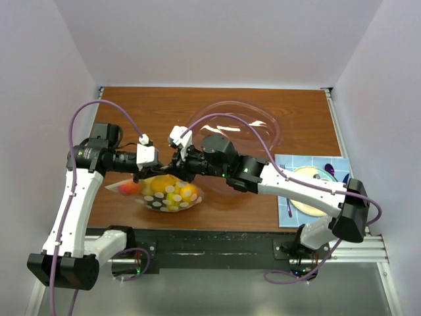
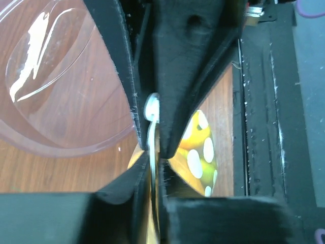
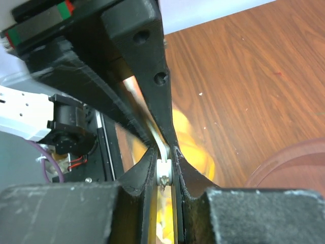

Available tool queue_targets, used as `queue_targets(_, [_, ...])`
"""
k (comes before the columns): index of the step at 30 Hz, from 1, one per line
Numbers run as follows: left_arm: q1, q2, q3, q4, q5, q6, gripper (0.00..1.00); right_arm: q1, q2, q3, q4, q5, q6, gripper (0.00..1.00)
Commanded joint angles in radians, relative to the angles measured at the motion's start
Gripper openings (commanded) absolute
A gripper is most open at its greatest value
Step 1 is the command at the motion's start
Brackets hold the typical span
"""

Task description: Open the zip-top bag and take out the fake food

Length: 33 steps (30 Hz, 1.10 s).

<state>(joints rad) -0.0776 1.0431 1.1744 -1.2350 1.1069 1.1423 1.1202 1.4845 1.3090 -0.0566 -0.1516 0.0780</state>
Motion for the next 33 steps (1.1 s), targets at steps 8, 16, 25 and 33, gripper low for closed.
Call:
queue_targets(8, [-0.005, 0.003, 0.088, 0.069, -0.007, -0.059, 0.02, 0.003, -0.165, -0.164, 0.184, -0.008, -0.06, 0.81])
queue_targets(16, [-0.008, 0.018, 0.134, -0.024, 0.051, -0.01, 0.02, 0.004, -0.162, -0.206, 0.228, -0.006, -0.072, 0.78])
queue_targets(25, [-0.034, 0.023, 0.153, -0.08, 0.07, 0.013, 0.05, 0.003, -0.15, -0.192, 0.254, -0.006, -0.104, 0.73])
queue_targets(33, [-0.073, 0.012, 0.159, -0.083, 0.062, -0.015, 0.04, 0.003, -0.138, -0.195, 0.258, -0.019, -0.112, 0.25])
